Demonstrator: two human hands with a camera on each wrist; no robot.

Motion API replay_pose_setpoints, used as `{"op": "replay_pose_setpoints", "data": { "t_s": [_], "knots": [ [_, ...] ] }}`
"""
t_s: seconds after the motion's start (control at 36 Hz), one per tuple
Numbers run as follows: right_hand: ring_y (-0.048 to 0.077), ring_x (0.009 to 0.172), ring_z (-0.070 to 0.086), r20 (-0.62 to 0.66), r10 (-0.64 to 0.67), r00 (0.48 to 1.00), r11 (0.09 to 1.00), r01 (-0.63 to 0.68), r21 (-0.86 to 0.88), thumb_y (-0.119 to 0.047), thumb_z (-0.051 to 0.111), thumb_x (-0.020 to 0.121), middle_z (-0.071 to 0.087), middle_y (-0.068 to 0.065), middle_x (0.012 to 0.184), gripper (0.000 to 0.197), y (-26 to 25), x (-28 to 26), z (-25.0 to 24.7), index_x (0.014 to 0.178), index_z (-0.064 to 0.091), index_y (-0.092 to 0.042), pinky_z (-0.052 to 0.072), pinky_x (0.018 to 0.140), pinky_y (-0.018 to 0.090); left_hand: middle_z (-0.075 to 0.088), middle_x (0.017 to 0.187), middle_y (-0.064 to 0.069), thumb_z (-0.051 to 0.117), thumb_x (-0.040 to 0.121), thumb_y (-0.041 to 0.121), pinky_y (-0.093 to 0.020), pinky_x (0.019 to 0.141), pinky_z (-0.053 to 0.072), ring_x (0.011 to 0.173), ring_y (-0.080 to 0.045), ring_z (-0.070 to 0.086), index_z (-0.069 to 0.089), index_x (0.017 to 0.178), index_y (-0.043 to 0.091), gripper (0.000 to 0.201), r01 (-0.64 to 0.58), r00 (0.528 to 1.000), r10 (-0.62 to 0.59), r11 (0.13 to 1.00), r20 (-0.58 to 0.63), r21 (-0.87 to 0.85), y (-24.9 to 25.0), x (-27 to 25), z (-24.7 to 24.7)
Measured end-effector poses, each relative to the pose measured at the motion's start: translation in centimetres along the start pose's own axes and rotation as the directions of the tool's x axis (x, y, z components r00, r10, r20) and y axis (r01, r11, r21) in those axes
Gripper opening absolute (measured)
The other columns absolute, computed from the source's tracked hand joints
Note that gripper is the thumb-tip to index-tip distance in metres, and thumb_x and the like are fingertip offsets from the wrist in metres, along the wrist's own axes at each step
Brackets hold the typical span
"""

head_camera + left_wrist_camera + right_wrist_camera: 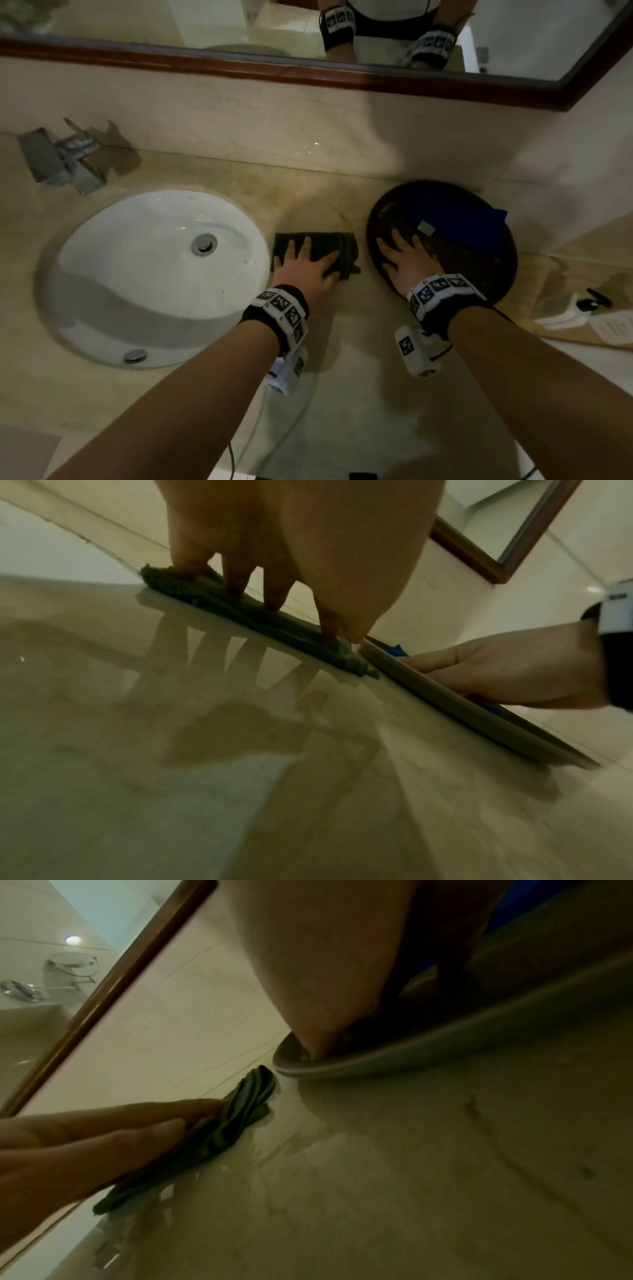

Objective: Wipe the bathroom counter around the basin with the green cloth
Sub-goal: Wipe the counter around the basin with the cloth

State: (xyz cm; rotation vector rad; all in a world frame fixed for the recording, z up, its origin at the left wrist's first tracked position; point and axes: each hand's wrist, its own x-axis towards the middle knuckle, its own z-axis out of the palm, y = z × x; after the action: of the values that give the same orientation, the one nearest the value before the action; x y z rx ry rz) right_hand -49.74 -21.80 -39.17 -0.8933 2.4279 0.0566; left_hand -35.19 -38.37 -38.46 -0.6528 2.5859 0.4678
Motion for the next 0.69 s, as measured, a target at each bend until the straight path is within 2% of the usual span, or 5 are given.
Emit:
{"op": "replay_pose_setpoints", "data": {
  "t_s": [0.11,0.22,0.36,0.69],
  "knots": [
    [0.03,0.148,-0.002,-0.004,0.012,1.0,1.0,-0.012,0.002,-0.039,0.03,0.103,-0.007,-0.009,0.162,0.053,-0.1,-0.1,0.1,0.15,0.008,-0.045,0.012,0.116,0.057,0.008,0.162,-0.006,0.032,0.098,0.056,-0.062,0.116,0.007,0.148,-0.037,0.0,0.015,0.15,0.047,0.056,0.033,0.997,-0.035,0.999,-0.065,-0.029,0.5,0.7,-0.5],
    [0.03,0.148,-0.002,0.008,0.009,1.0,1.0,-0.009,-0.01,-0.039,0.03,0.103,-0.008,-0.008,0.162,0.053,0.0,0.1,0.1,0.151,0.006,-0.045,0.012,0.116,0.057,0.001,0.163,-0.003,0.033,0.099,0.053,-0.065,0.114,0.0,0.148,-0.035,-0.008,0.013,0.149,0.05,0.054,0.079,0.995,-0.082,0.995,-0.054,-0.063,1.1,2.0,-0.1],
    [0.029,0.148,-0.005,0.013,0.005,1.0,1.0,-0.006,0.03,-0.039,0.029,0.103,-0.009,-0.009,0.161,0.053,0.1,-0.1,0.1,0.151,0.006,-0.045,0.01,0.116,0.058,-0.007,0.163,-0.002,0.03,0.1,0.053,-0.066,0.114,-0.001,0.147,-0.034,-0.013,0.01,0.149,0.051,0.053,0.077,0.996,-0.078,0.996,-0.03,-0.043,1.2,3.4,-0.4],
    [0.026,0.148,-0.008,0.054,0.028,0.998,0.999,-0.03,0.036,-0.04,0.029,0.103,-0.013,-0.014,0.16,0.054,0.0,0.0,-0.1,0.15,0.003,-0.048,0.009,0.117,0.057,-0.012,0.162,0.003,0.029,0.099,0.057,-0.064,0.115,0.001,0.147,-0.032,-0.014,0.001,0.148,0.055,0.056,0.058,0.998,-0.058,0.997,-0.006,0.057,0.5,7.7,-2.8]
  ]
}}
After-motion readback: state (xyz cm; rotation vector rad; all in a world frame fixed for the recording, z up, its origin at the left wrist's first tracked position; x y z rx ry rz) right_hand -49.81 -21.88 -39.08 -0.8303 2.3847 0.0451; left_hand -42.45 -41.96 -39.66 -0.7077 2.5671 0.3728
